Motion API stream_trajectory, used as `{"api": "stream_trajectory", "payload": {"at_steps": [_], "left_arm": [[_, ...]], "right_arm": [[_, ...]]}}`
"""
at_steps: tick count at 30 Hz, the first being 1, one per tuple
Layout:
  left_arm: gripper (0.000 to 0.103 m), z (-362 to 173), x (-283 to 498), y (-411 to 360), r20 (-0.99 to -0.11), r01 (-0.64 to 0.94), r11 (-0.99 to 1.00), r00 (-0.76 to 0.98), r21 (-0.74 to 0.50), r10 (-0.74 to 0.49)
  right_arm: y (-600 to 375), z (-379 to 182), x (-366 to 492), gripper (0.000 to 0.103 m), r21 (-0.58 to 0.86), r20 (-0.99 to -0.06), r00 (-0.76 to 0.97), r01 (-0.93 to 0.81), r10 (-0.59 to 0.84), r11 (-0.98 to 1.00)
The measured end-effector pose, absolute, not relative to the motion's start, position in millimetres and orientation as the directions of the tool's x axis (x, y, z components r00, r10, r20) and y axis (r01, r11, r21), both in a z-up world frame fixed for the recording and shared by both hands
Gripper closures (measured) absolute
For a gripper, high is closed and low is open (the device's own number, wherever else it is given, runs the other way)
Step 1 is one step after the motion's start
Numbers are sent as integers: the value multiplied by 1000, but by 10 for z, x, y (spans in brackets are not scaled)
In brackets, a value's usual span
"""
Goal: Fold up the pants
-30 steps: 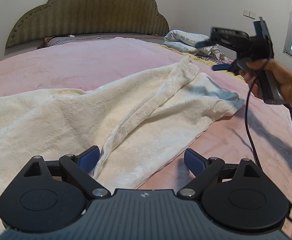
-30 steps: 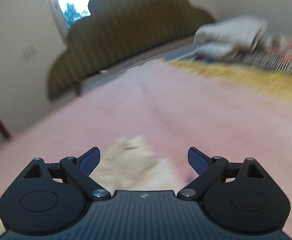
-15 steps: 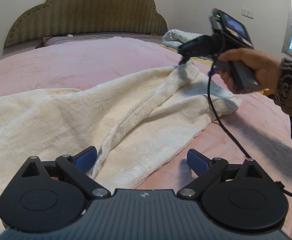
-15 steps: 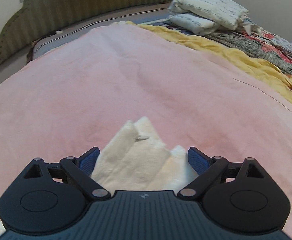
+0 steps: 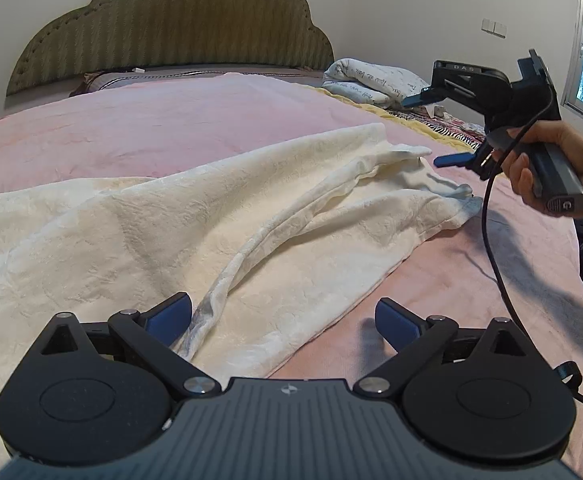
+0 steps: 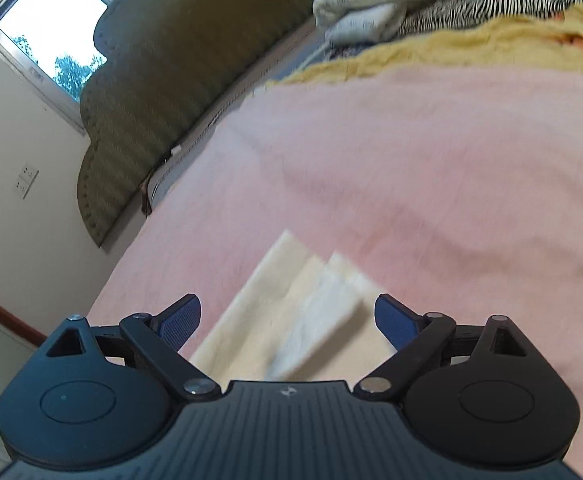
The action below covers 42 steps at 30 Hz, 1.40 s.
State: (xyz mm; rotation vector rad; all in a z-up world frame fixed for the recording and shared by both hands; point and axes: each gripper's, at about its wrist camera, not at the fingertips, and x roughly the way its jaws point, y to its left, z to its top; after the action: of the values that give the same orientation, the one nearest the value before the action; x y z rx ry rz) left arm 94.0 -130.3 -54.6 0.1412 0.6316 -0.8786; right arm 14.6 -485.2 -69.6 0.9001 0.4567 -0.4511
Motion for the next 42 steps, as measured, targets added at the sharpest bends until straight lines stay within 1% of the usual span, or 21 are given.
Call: {"api": "stream_trajectory", "payload": {"at_steps": [2,4,6,8,10,11,12,13,16,19,23,26,28,29,30,31,33,34,36,39,42], "left_arm": [[4,-547,938,-1304,-570,755,642,470,-136,-674],[3,-547,939,-1309,-572,756,641,471,-130,-672],[3,-552,935,-1316,-574,757,642,473,-124,-669],[3,-554,930,-1324,-574,757,642,474,-121,-668],[3,-554,931,-1321,-571,756,642,475,-125,-670],[3,-552,936,-1308,-566,755,643,475,-132,-674],[4,-547,942,-1287,-559,752,644,475,-143,-679],[5,-537,943,-1255,-547,742,652,485,-155,-682],[5,-463,974,-1181,-507,708,671,505,-219,-699],[5,-373,1052,-1231,-515,693,678,499,-246,-697],[5,-279,995,-1438,-521,720,687,552,-97,-652],[8,-300,904,-1593,-536,735,678,572,-2,-621],[14,-333,886,-1664,-551,730,683,582,30,-598],[23,-356,900,-1684,-558,724,688,587,39,-586],[36,-373,915,-1689,-562,715,697,594,43,-575],[44,-391,951,-1671,-567,709,704,595,37,-570],[70,-385,995,-1646,-581,703,711,589,26,-562],[73,-370,1001,-1632,-580,699,714,595,33,-556],[90,-338,1000,-1616,-578,699,714,601,47,-551],[93,-247,1046,-1597,-555,681,731,627,48,-547],[93,27,1141,-1501,-460,621,783,701,21,-544]], "right_arm": [[-4786,-789,158,11,672,-536,832,522,-142,524],[-4773,-868,183,21,693,-531,839,510,-119,510],[-4813,-942,245,37,710,-530,842,506,-103,490],[-4785,-992,303,40,710,-536,837,515,-106,480],[-4816,-1029,367,47,706,-540,834,524,-118,477],[-4822,-1033,391,65,702,-537,834,523,-122,483],[-4824,-1034,406,87,698,-536,834,523,-127,489],[-4821,-1035,404,94,704,-526,841,513,-124,492],[-4789,-957,336,97,704,-474,873,452,-111,547],[-4745,-730,246,98,703,-402,910,377,-101,603],[-4721,-381,154,98,725,-317,947,280,-56,630],[-4699,-207,162,98,732,-285,958,237,-29,639],[-4696,-154,163,98,739,-270,963,219,-19,637],[-4696,-144,143,98,740,-263,965,211,-14,639],[-4692,-138,134,98,743,-257,966,203,-8,638],[-4686,-141,124,98,745,-252,968,195,-1,637],[-4671,-156,108,98,742,-254,967,191,6,642],[-4667,-168,107,98,738,-260,966,194,7,647],[-4681,-196,120,98,733,-274,962,207,3,648],[-4751,-252,223,98,724,-315,949,242,-2,646],[-4804,-214,386,98,702,-343,939,262,-8,662]]}}
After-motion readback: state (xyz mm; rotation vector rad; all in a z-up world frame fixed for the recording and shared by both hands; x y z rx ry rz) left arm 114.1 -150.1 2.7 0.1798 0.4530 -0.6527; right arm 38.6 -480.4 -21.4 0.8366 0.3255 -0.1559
